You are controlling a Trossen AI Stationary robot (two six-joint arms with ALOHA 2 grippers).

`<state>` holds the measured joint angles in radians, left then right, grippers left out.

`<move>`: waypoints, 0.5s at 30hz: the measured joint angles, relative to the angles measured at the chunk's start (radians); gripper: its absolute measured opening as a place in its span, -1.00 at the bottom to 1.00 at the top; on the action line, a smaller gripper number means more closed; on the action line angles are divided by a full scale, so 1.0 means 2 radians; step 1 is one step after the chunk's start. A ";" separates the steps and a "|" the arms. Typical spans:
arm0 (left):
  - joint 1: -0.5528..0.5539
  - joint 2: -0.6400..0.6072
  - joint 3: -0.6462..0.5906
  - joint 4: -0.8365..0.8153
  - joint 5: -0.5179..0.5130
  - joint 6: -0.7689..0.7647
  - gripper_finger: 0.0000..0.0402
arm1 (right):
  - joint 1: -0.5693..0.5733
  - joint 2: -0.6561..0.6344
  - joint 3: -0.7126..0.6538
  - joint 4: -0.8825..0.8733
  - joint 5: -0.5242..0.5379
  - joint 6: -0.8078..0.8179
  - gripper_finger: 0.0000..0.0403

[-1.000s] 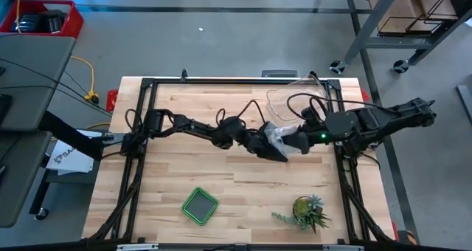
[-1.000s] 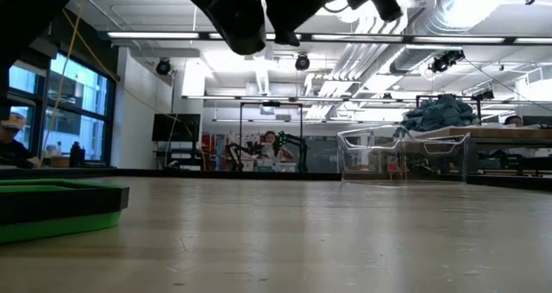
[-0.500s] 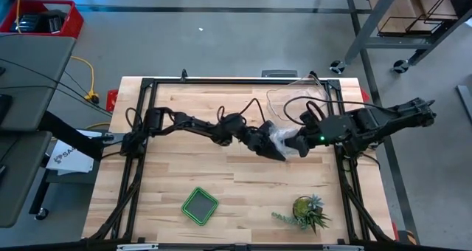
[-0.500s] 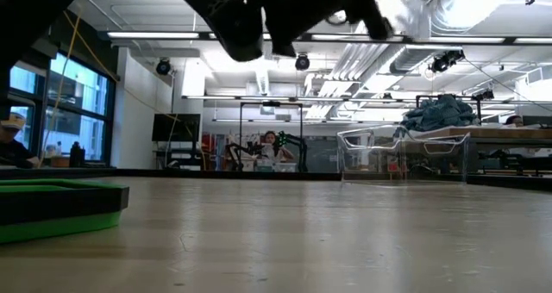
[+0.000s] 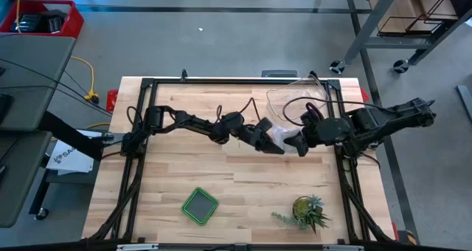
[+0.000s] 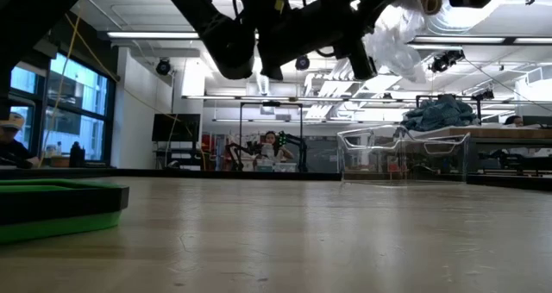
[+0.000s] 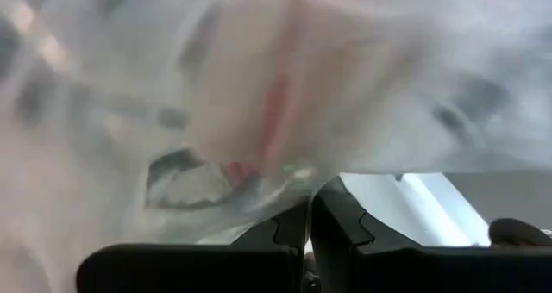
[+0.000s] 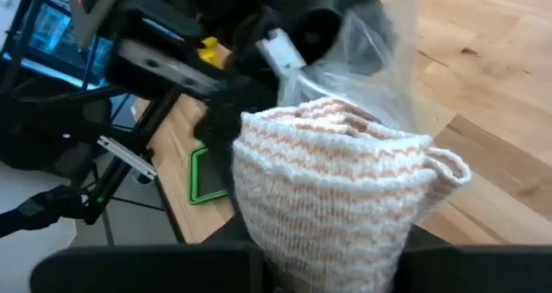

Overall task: Roll bandage
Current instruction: Put the rolled white bandage into the transparent zip bag

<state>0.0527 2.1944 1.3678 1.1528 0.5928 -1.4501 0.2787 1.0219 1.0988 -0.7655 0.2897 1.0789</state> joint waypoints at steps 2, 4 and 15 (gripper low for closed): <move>-0.003 0.000 0.007 0.000 0.003 -0.001 -0.96 | -0.003 0.004 0.000 -0.002 0.003 -0.002 -0.70; -0.007 0.000 0.012 0.000 0.011 -0.003 -0.96 | -0.005 0.004 0.000 -0.011 0.003 -0.005 -0.70; 0.002 -0.021 0.014 0.001 0.036 -0.008 -0.96 | -0.006 0.003 0.000 -0.044 0.006 -0.024 -0.70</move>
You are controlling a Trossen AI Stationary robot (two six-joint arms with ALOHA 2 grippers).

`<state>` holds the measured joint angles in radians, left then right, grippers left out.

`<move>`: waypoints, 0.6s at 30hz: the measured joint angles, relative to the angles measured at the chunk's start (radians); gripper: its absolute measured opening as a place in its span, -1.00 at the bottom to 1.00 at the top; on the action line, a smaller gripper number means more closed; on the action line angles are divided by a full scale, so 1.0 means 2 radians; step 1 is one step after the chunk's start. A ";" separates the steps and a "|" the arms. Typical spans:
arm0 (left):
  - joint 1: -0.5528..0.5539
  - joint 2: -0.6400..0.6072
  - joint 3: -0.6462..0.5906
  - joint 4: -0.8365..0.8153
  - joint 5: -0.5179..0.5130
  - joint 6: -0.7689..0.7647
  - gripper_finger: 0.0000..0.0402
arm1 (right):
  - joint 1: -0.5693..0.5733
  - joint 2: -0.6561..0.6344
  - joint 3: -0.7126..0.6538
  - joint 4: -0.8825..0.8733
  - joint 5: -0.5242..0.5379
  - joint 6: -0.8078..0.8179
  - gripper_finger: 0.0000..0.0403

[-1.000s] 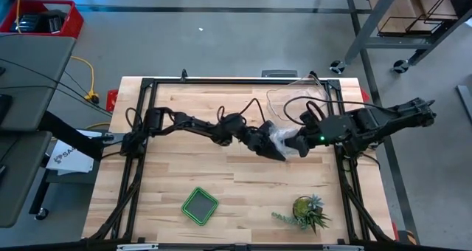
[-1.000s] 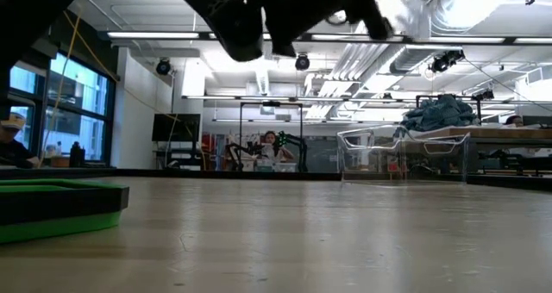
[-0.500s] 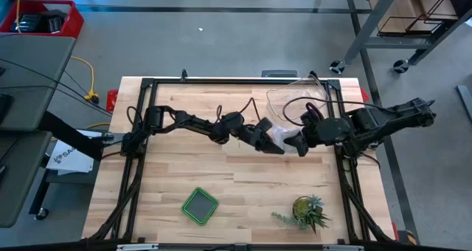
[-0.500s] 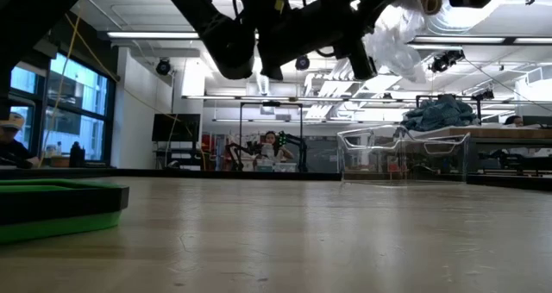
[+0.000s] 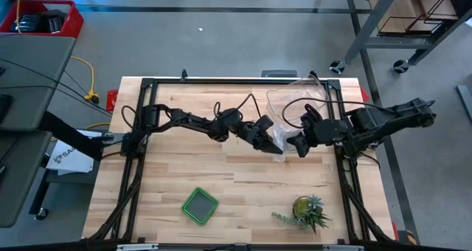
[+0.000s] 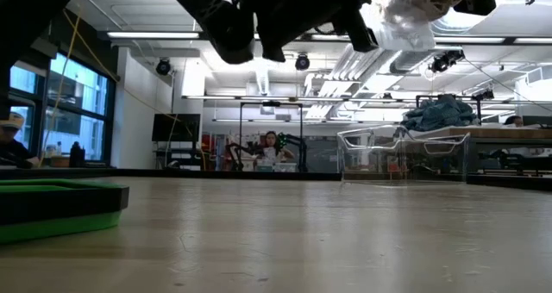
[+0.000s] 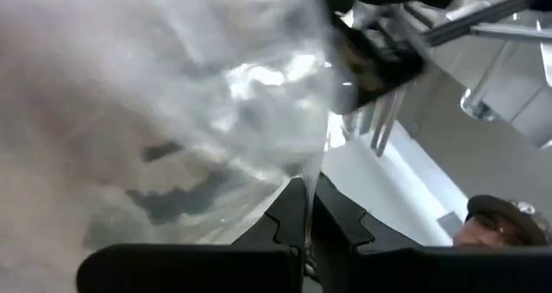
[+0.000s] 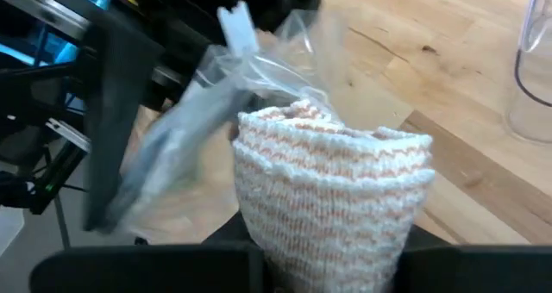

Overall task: Roll bandage
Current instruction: Put the rolled white bandage into the transparent zip bag

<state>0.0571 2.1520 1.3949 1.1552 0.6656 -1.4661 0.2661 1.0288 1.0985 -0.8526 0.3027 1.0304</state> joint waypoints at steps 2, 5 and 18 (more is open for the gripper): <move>0.005 -0.010 0.000 -0.021 0.004 0.013 -0.96 | 0.000 -0.002 0.000 -0.003 0.000 -0.001 -0.70; 0.009 -0.018 -0.005 -0.059 0.003 0.031 -0.96 | 0.000 -0.008 0.000 0.001 0.002 -0.005 -0.70; 0.010 -0.022 -0.005 -0.068 0.001 0.046 -0.96 | 0.000 -0.054 0.000 0.011 0.026 -0.009 -0.70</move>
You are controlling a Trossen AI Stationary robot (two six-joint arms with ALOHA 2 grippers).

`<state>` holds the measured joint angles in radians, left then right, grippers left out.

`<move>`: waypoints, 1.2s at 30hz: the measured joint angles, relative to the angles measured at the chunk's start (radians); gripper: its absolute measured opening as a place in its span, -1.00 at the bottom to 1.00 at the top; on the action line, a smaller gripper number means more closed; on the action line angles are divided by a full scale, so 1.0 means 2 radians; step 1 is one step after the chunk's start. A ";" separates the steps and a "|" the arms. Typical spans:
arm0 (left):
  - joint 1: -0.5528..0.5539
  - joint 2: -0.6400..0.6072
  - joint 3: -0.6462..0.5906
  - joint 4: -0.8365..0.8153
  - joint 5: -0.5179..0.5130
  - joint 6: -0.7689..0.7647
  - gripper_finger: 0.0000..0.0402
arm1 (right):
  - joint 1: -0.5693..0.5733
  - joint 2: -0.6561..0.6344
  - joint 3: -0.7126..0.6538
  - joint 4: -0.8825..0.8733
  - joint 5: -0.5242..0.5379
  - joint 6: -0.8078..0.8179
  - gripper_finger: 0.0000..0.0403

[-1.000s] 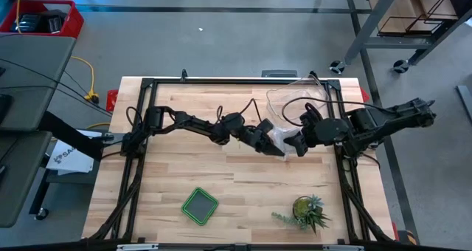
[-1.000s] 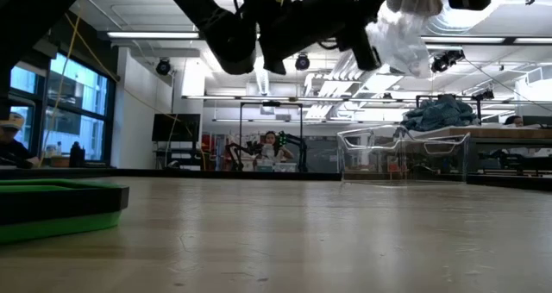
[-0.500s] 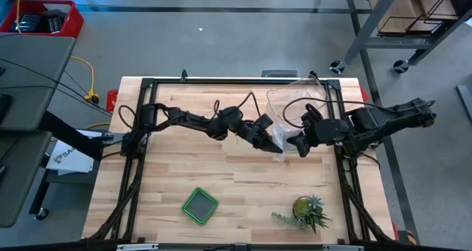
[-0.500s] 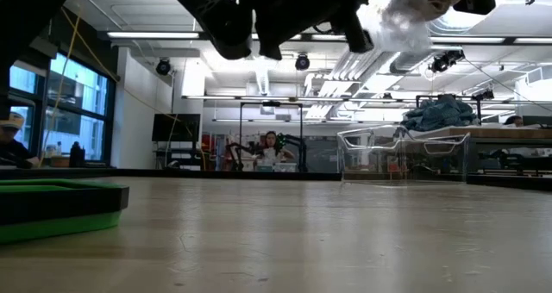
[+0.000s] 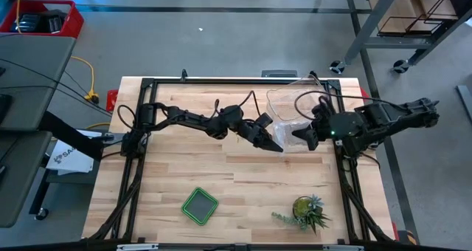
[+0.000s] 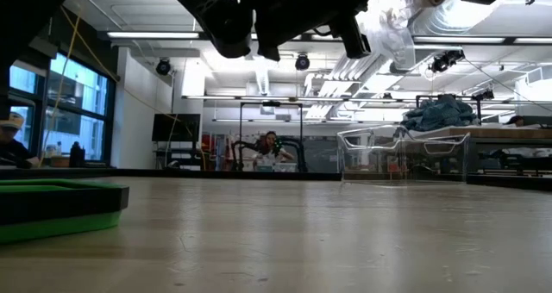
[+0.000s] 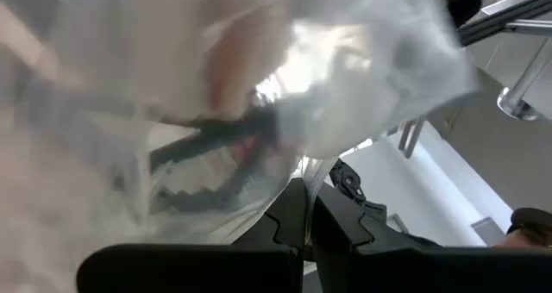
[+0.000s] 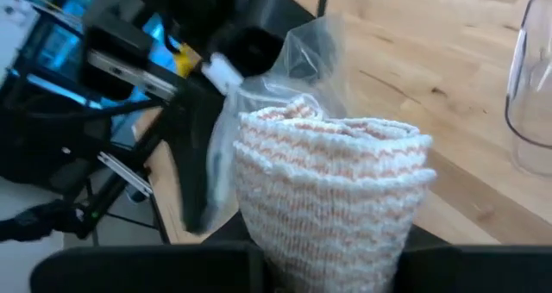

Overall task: Roll bandage
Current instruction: Put the rolled white bandage into the transparent zip bag

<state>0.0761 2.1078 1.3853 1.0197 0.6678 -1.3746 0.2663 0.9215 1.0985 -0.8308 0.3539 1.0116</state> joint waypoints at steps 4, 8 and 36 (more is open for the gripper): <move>0.000 0.000 0.000 -0.002 -0.002 0.000 -0.96 | 0.000 -0.008 0.000 0.005 0.002 -0.001 -0.70; 0.000 0.000 0.000 -0.002 -0.003 0.000 -0.96 | 0.000 0.000 0.000 0.008 -0.008 -0.002 -0.70; 0.047 -0.073 0.000 -0.270 0.058 0.133 -0.46 | -0.003 0.017 0.000 -0.006 -0.023 -0.003 -0.70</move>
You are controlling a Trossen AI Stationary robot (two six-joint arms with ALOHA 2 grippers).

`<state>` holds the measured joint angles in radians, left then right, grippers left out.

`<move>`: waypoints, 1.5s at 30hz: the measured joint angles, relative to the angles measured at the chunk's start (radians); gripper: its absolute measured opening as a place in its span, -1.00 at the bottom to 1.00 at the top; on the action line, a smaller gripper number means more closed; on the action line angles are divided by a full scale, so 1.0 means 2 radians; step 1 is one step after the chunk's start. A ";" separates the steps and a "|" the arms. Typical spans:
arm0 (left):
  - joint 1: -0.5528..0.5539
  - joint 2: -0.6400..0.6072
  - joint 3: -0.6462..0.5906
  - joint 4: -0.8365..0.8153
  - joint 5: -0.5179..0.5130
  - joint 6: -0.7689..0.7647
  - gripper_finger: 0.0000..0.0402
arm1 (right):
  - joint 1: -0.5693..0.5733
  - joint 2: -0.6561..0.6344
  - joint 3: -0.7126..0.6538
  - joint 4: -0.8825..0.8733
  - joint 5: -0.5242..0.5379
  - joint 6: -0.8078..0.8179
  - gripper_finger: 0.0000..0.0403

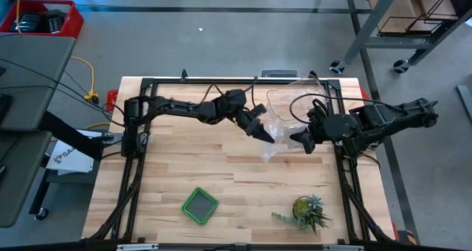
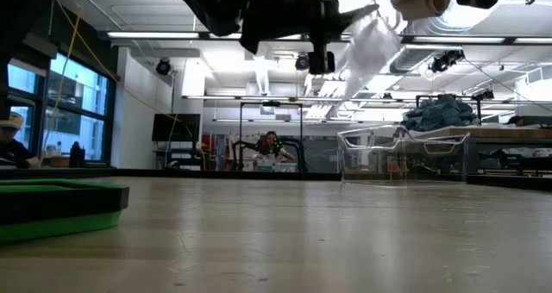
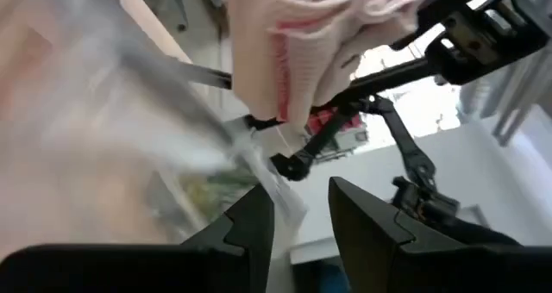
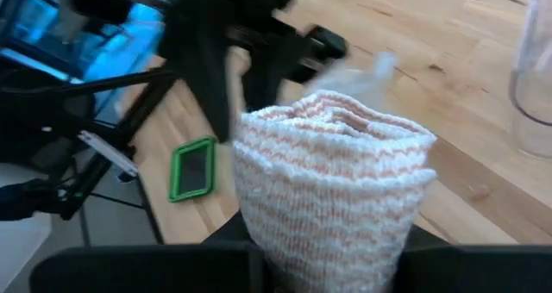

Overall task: Roll bandage
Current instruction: Put the rolled white bandage into the transparent zip bag

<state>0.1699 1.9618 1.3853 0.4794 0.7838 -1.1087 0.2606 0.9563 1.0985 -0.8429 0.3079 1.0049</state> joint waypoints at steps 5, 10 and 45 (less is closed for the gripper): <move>0.003 -0.014 0.001 -0.031 -0.003 0.019 -0.46 | -0.010 0.001 0.000 -0.009 0.000 0.001 -0.70; 0.001 -0.024 0.000 -0.037 -0.001 0.007 -0.46 | -0.023 0.005 0.000 -0.041 -0.026 0.002 -0.70; -0.118 -0.289 -0.329 -0.014 -0.272 -0.014 -1.00 | -0.030 0.132 0.000 0.077 -0.082 -0.026 -0.76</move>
<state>-0.0654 1.3830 0.7266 0.4518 0.2390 -1.1370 0.2014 1.2200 1.0981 -0.6890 0.1430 0.9528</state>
